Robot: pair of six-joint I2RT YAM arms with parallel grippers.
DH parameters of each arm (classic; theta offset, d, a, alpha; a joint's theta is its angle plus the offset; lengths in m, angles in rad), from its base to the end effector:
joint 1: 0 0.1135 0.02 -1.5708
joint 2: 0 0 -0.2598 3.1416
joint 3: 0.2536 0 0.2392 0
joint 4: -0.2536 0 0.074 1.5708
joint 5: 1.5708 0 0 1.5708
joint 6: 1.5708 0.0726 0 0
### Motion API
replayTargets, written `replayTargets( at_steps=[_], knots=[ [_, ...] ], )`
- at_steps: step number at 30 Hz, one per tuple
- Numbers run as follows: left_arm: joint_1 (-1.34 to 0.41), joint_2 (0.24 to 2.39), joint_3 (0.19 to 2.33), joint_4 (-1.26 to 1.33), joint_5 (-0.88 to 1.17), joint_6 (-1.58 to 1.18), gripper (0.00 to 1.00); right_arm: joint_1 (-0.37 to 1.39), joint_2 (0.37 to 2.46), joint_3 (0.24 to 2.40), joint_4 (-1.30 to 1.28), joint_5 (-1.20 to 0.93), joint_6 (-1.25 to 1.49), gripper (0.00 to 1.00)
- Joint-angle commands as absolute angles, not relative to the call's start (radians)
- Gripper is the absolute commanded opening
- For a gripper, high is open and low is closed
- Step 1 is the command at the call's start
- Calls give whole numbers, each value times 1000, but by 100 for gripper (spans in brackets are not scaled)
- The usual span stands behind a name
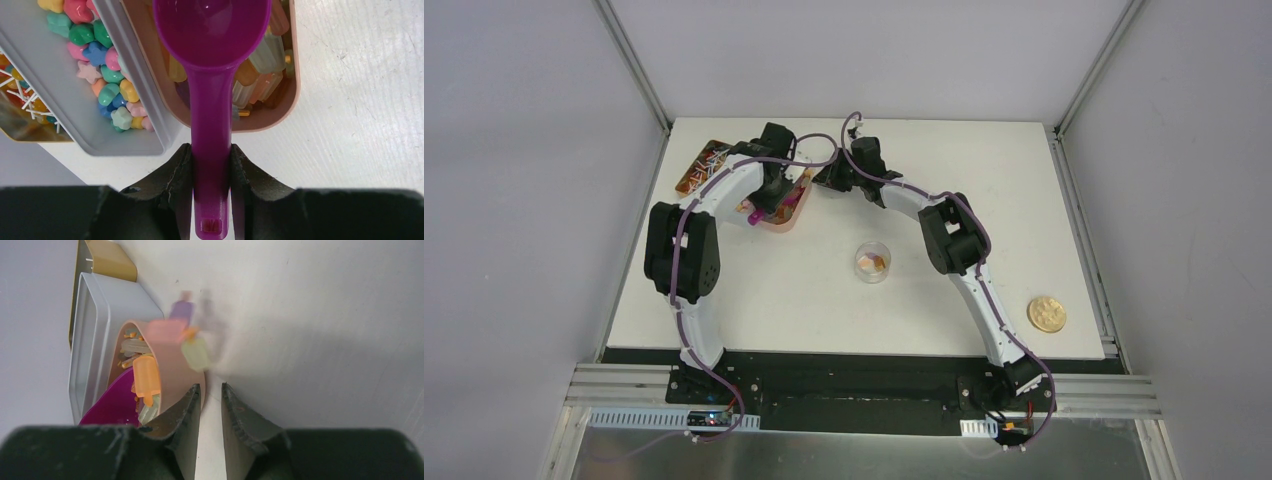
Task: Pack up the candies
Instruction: Scoop the fake candies from the storage box.
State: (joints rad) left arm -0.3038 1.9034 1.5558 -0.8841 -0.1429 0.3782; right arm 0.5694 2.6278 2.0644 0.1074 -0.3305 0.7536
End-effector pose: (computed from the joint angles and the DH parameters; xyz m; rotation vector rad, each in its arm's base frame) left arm 0.3767 -0.1072 0.1991 0.9042 2.6505 0.2181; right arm 0.4945 0.3445 0.1054 -0.0253 2.2054 1.1287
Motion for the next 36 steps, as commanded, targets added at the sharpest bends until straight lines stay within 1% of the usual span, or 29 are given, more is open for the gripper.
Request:
replayTargets(
  at_steps=[1, 19, 31, 36],
  knots=[
    [-305, 1875, 1563, -815, -124, 385, 0, 601, 2609, 2066, 149, -381, 743, 25],
    [-282, 1815, 1505, -800, -148, 381, 0, 589, 2572, 2044, 163, -391, 720, 25],
    [-268, 1707, 1373, -636, -147, 423, 0, 566, 2499, 2018, 157, -393, 690, 25],
    [-264, 1690, 1339, -615, -141, 426, 0, 555, 2457, 1988, 149, -396, 673, 24]
  ],
)
